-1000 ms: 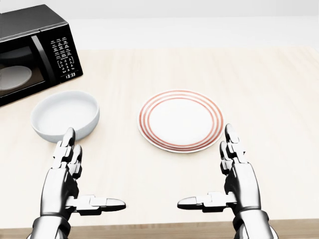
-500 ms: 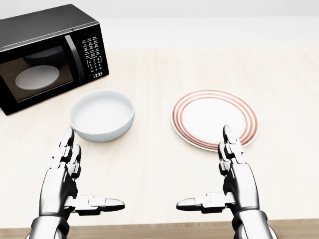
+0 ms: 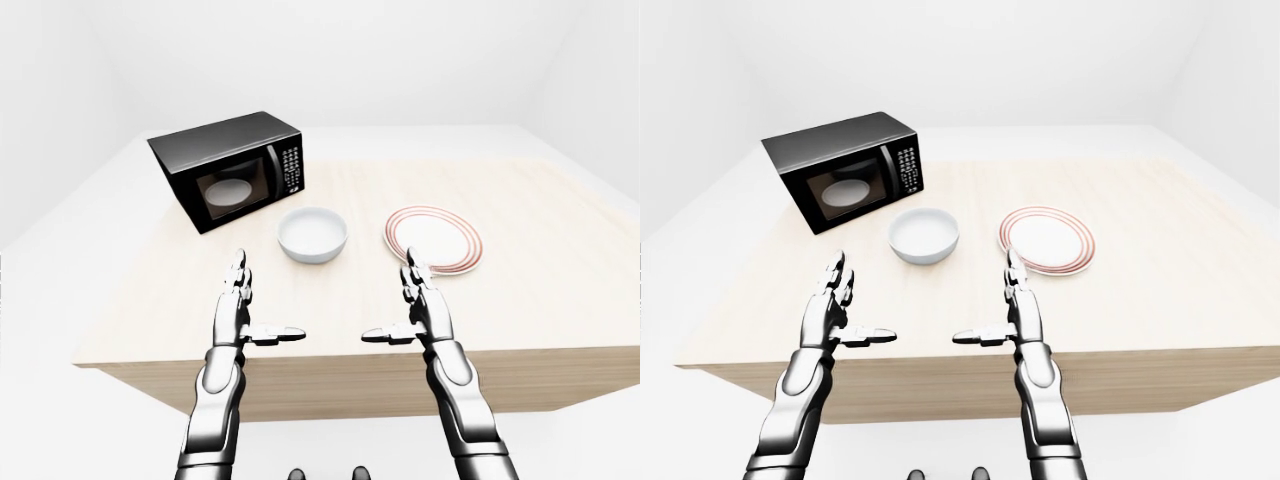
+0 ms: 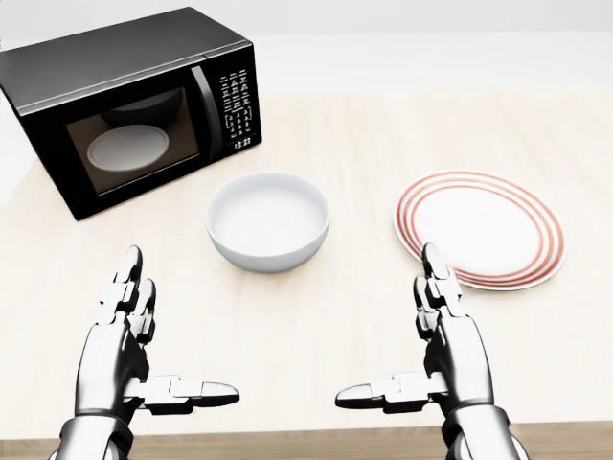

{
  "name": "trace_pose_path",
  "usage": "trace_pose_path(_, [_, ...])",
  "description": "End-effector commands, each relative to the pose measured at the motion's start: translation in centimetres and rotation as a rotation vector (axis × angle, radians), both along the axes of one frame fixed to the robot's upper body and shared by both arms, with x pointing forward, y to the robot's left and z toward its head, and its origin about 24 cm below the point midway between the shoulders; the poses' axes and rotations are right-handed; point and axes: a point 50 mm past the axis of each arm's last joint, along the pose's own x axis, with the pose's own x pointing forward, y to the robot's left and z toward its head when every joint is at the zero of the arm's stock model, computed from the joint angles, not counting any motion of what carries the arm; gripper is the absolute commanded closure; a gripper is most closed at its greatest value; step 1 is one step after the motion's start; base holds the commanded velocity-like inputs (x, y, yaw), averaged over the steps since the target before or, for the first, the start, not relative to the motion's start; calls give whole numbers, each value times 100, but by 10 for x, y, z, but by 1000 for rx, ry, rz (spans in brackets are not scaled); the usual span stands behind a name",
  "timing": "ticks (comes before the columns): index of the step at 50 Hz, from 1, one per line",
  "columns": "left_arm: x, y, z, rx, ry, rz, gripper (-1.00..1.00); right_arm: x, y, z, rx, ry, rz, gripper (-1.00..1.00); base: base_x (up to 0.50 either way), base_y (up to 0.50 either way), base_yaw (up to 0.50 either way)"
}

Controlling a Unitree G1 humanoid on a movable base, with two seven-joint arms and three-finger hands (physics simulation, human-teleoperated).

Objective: Pick up the white bowl and put it on the plate.

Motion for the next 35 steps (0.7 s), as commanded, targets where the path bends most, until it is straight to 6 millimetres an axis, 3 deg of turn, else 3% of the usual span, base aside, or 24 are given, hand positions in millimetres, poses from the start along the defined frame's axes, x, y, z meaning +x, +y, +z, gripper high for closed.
trace_pose_path(1, [0, 0, 0, 0, 0, 0, -100, -1, 3, -2, 0, 5, 14, -100, 0, 18, 0])
trace_pose_path(25, [0, 0, 0, 0, 0, 0, -100, 0, 5, -3, -8, 20, 25, -100, 0, 3, 0])
trace_pose_path(35, [0, 0, 0, 0, 0, 0, -100, 0, 5, -5, -6, 17, 29, -100, 20, 2, 0])
